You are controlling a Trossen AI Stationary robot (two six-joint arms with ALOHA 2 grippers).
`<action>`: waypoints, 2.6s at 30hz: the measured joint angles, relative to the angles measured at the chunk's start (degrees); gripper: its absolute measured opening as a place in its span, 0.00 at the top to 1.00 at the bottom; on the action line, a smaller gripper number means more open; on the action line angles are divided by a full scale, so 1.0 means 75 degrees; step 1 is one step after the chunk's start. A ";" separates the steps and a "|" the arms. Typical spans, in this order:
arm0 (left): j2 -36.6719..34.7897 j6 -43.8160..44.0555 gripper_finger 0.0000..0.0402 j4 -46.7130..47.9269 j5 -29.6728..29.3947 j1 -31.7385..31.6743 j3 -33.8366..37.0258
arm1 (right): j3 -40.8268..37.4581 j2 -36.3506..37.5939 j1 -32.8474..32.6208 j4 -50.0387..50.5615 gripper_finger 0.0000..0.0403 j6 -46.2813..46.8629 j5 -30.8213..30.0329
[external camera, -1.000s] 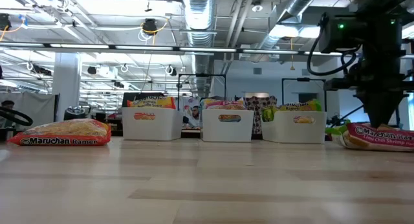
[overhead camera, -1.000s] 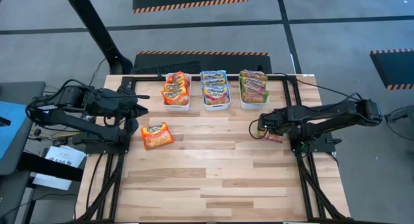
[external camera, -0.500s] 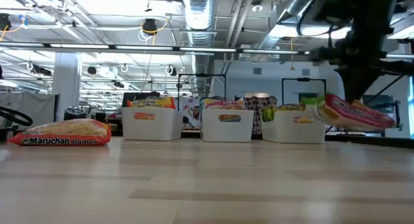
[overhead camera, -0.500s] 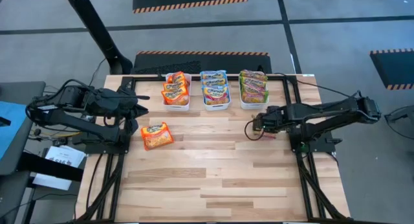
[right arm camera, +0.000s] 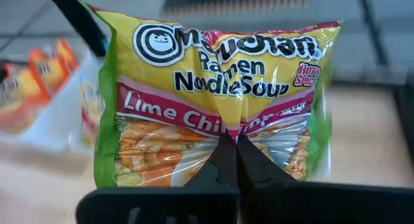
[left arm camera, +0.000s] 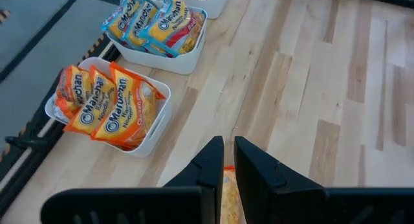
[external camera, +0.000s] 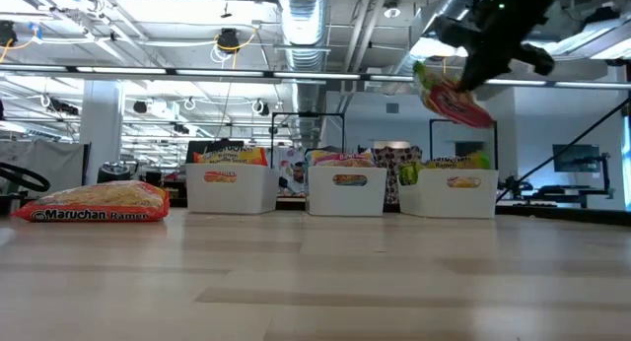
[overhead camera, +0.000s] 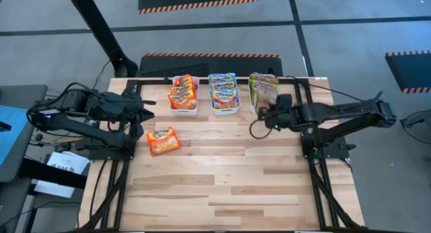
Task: Sort Maruchan noodles
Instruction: Put the green noodle pack into the right white bin
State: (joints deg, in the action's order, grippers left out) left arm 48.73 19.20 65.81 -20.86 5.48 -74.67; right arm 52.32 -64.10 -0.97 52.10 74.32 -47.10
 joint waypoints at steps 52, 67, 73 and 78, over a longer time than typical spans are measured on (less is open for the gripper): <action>0.0003 0.0000 0.94 -0.0371 -0.0531 0.0001 -0.0006 | 0.0017 -0.2823 0.2714 -0.1567 0.75 -0.0573 0.1160; 0.0003 -0.0227 0.94 -0.0371 -0.0561 0.0000 -0.0006 | 0.0017 -0.0829 0.2826 -0.2693 0.58 -0.1894 0.2730; 0.0003 -0.0295 0.94 -0.0372 -0.1411 0.0000 -0.0006 | 0.0020 -0.0795 0.3457 -0.2908 0.62 -0.3415 0.3843; 0.0000 -0.0210 0.94 -0.0374 -0.2104 0.0000 -0.0006 | 0.0011 -0.1129 0.3988 -0.2601 0.66 -0.3495 0.4364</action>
State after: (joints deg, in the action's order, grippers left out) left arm 48.73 17.63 63.00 -36.64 5.48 -74.72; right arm 52.40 -72.57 28.94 32.59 48.11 -14.37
